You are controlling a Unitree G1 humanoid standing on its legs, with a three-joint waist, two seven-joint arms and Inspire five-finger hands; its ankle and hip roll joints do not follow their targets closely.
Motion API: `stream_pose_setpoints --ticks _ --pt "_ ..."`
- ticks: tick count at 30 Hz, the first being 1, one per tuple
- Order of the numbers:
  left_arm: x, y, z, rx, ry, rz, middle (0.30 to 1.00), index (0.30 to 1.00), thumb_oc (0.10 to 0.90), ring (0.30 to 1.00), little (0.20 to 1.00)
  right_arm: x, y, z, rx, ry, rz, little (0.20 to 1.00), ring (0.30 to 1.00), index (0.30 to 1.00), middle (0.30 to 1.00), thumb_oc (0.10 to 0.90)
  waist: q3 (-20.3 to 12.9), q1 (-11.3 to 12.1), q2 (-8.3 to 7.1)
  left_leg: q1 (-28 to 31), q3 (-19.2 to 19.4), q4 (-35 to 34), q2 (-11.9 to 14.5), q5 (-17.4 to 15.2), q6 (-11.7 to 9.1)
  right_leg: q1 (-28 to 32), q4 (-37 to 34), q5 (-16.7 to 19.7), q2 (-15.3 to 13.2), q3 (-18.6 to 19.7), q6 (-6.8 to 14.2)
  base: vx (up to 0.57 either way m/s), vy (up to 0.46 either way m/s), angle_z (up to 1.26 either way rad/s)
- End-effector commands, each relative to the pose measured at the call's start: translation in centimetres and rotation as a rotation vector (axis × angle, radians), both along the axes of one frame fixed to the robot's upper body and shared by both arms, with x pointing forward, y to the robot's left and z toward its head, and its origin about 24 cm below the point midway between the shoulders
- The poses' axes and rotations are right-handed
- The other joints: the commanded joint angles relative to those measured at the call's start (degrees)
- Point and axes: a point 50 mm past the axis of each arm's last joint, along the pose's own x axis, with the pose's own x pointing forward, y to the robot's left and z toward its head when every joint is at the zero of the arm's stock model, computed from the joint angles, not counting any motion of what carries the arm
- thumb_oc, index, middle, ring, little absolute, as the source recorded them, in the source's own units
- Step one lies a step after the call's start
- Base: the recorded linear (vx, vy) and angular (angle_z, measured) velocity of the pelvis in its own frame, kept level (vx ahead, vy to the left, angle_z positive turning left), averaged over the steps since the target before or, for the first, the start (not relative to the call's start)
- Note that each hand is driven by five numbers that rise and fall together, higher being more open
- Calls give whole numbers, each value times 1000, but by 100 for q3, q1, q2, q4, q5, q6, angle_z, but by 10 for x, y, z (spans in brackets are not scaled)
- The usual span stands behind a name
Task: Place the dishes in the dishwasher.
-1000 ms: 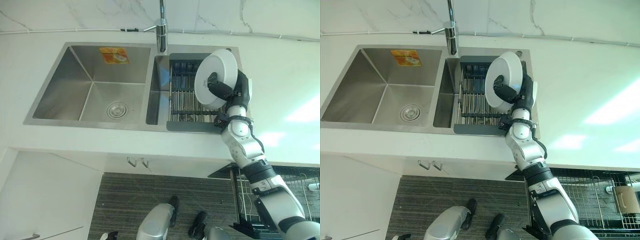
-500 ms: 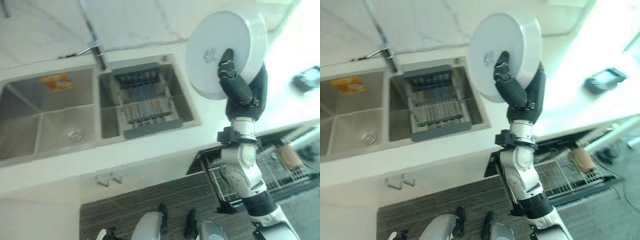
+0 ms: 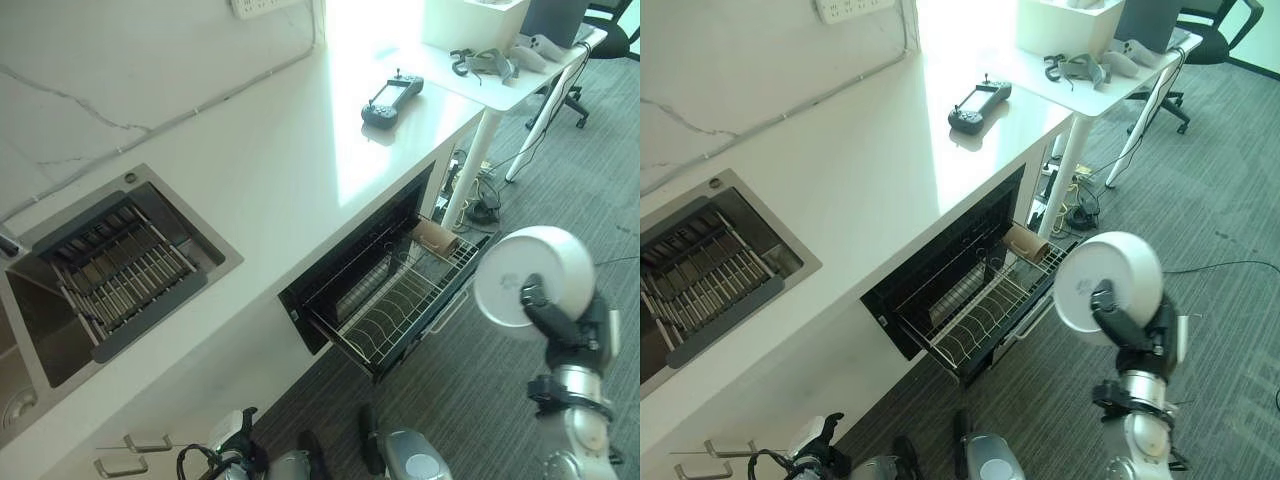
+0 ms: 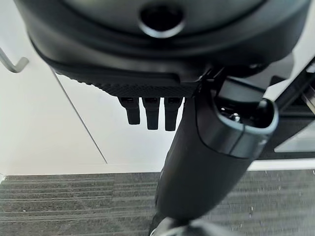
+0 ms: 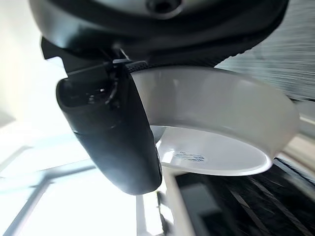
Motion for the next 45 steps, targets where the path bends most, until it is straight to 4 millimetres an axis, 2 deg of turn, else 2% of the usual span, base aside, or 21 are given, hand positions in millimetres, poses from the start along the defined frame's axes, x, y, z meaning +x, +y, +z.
stream_pose_setpoints --ticks 1,6,9,15,18,20,24,26,29,31,33,34,35,38,45 --pt "7 12 5 63 2 -50 900 900 800 900 900 42 13 108 -141 -557 76 300 300 300 300 400 35 429 -148 422 -203 288 -57 -912 160 460 748 -1161 -643 259 470 -43 11 10" --pt "3 14 4 78 26 -78 900 900 800 900 900 54 19 122 -243 -562 82 300 300 300 300 400 83 647 -141 297 -353 288 -116 -884 145 436 748 -1171 -699 113 475 -1 16 42" --pt "0 21 4 95 38 -84 900 900 800 900 900 56 15 128 -295 -552 64 300 300 300 300 400 139 763 -174 226 -426 288 -148 -870 167 411 748 -1147 -722 31 484 32 34 11" --pt "7 25 7 99 28 -77 900 900 800 900 900 69 15 114 -433 -418 25 300 300 300 300 400 241 877 -190 163 -504 288 -172 -823 177 391 748 -1121 -726 -14 484 11 6 2" --pt "11 25 9 101 7 -73 900 900 800 900 900 77 7 106 -474 -352 -28 300 300 300 300 400 346 958 -179 100 -558 288 -177 -782 181 367 748 -1101 -727 -56 465 -10 2 5" --pt "19 28 13 101 -10 -75 900 900 800 900 900 84 -2 101 -511 -304 -65 300 300 300 300 400 464 1029 -116 -9 -640 288 -207 -730 192 302 748 -1063 -717 -108 441 -48 15 30" --pt "25 30 15 100 -22 -78 900 900 800 900 900 98 -4 97 -609 -238 -88 300 300 300 300 400 609 1143 -18 -85 -750 288 -259 -672 190 290 748 -1044 -731 -172 404 -24 14 17" --pt "30 30 17 91 -37 -76 900 900 800 900 900 107 -5 103 -669 -235 -151 300 300 300 300 400 681 1210 60 -151 -815 288 -281 -638 182 262 748 -1030 -743 -225 386 -15 17 15" --pt "38 27 20 77 -63 -92 900 900 800 900 900 118 -5 118 -780 -262 -228 300 300 300 300 400 822 1292 166 -249 -870 288 -317 -605 168 210 748 -1025 -763 -278 377 -50 34 14" --pt "43 24 22 61 -87 -97 900 900 800 900 900 127 -3 133 -918 -300 -286 300 300 300 300 400 958 1347 262 -370 -930 288 -352 -534 157 128 748 -991 -767 -314 355 -88 61 16" --pt "47 21 23 30 -105 -85 900 900 800 900 900 129 2 149 -1101 -399 -433 300 300 300 300 400 1101 1419 363 -503 -1005 288 -391 -443 163 33 748 -927 -768 -352 346 -103 76 19" --pt "53 19 26 24 -133 -89 900 900 800 900 900 132 1 160 -1213 -450 -564 300 300 300 300 400 1244 1499 411 -674 -1069 288 -410 -359 193 -125 748 -852 -745 -390 342 -151 62 13" --pt "55 18 27 23 -147 -87 900 900 800 900 900 134 -1 162 -1268 -454 -607 300 300 300 300 400 1301 1523 431 -759 -1088 288 -413 -324 204 -212 748 -820 -726 -395 338 -147 50 4" --pt "58 17 28 21 -168 -77 900 900 800 900 900 137 -1 159 -1377 -456 -638 300 300 300 300 400 1301 1558 454 -966 -1115 288 -416 -279 214 -419 748 -785 -701 -399 328 -65 24 13" --pt "71 16 35 5 -224 -59 900 900 800 900 900 144 -5 137 -1539 -339 -623 300 300 300 300 400 1301 1645 477 -1524 -1132 288 -391 -179 262 -1003 751 -645 -632 -398 329 -47 5 5"
